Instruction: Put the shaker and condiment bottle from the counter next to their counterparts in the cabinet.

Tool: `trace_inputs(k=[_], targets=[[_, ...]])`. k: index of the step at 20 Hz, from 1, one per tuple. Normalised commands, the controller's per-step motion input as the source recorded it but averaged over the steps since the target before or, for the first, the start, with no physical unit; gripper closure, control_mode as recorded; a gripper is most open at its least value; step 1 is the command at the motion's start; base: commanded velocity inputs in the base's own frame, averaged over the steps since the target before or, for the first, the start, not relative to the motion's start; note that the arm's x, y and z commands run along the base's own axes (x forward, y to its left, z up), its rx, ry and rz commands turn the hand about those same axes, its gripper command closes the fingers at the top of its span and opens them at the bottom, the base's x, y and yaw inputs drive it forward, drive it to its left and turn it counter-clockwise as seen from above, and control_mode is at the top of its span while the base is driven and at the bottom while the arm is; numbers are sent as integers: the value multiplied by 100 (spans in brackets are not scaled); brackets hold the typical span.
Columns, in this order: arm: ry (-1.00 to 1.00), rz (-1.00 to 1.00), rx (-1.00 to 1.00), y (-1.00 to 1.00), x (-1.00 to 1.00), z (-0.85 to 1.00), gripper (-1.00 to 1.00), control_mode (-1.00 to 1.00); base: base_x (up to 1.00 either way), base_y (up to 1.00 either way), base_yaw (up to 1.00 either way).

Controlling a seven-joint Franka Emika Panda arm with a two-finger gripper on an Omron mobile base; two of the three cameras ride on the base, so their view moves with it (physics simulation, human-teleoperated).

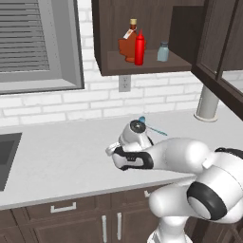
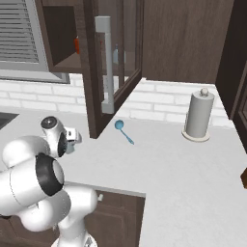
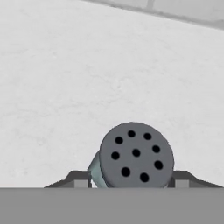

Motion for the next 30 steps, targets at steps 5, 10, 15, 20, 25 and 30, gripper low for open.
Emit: trace_inputs(k=[5,10,15,20,25,30], targets=[[0,0,0,0,0,74,100,-100,0,0,0],[11,0,0,0,0,57,100,-100,0,0,0],[6,0,-1,0,0,77,100,-100,0,0,0],[0,0,0,0,0,80,100,-100,0,0,0],[0,0,0,0,0,71,100,-100,0,0,0],[-1,0,0,0,-1,58,100,-100,0,0,0]])
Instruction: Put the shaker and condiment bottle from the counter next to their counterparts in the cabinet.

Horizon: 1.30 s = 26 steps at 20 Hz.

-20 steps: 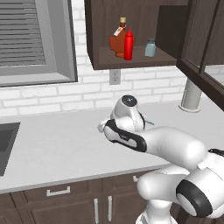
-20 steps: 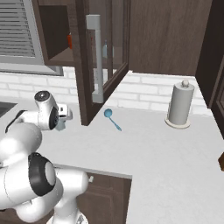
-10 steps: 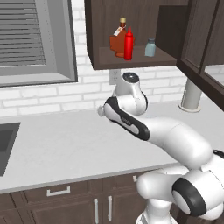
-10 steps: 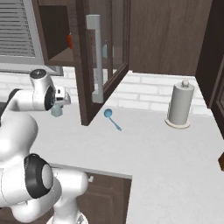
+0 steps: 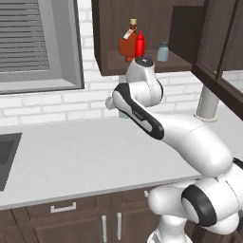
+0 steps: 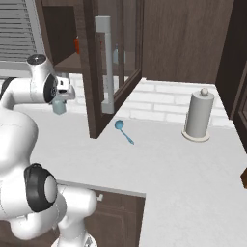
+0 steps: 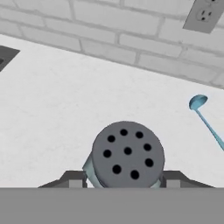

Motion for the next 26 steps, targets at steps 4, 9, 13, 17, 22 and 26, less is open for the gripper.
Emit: trace_inputs(k=[4,9,13,17,22,26], targets=[[-6,0,0,-2,0,53,100,-100,0,0,0],[-10,0,0,-6,0,52,100,-100,0,0,0],[-15,-1,-7,-12,0,35,100,-100,0,0,0],[-20,-1,-6,-20,0,32,100,-100,0,0,0],[-29,-1,-3,-22,-1,21,100,-100,0,0,0],[-26,-1,0,-31,0,28,100,-100,0,0,0]])
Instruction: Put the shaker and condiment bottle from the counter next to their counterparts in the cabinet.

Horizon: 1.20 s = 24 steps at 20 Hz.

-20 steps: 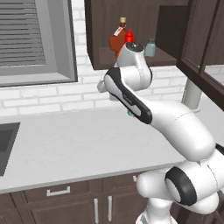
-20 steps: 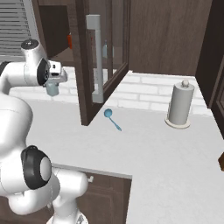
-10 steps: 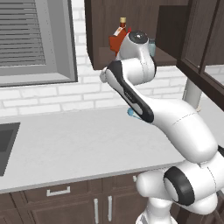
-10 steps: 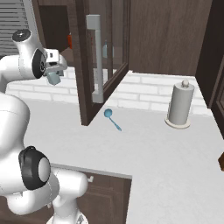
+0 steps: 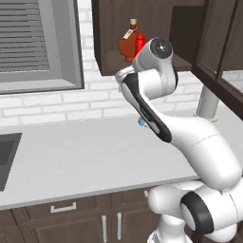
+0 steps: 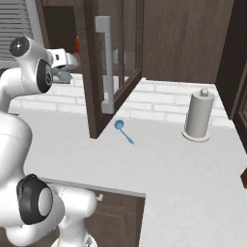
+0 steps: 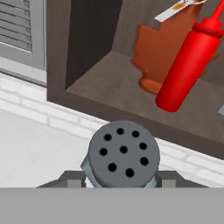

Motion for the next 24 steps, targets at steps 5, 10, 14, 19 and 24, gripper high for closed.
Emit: trace_inputs(k=[5,10,14,19,24], targets=[[-14,-2,1,-28,0,33,100,-100,0,0,0],[-3,-5,1,-20,0,20,100,-100,0,0,0],[0,-8,0,-26,0,19,100,-100,0,0,0],[0,-10,3,-39,0,11,100,-100,0,0,0],[0,-8,12,-48,0,2,100,-100,0,0,0]])
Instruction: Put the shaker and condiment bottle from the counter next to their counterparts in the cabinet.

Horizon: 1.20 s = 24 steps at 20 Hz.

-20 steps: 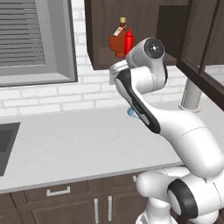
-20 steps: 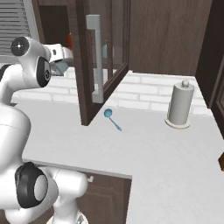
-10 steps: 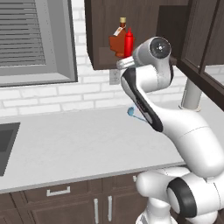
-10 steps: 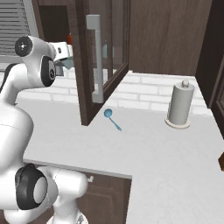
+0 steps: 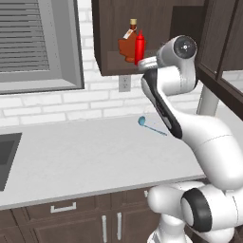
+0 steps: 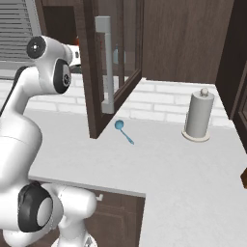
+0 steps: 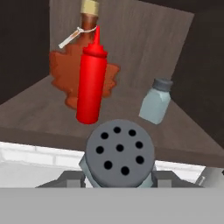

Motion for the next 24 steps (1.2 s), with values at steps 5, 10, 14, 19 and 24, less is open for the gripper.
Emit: trace_inputs(k=[5,10,14,19,24], targets=[[0,-2,16,-46,9,0,100,-100,0,0,0],[0,0,13,-30,37,0,100,-100,0,0,0],[0,0,7,-16,36,0,100,-100,0,0,0],[1,-1,2,-18,44,0,100,-100,0,0,0],[3,-1,0,-7,38,0,100,-100,0,0,0]])
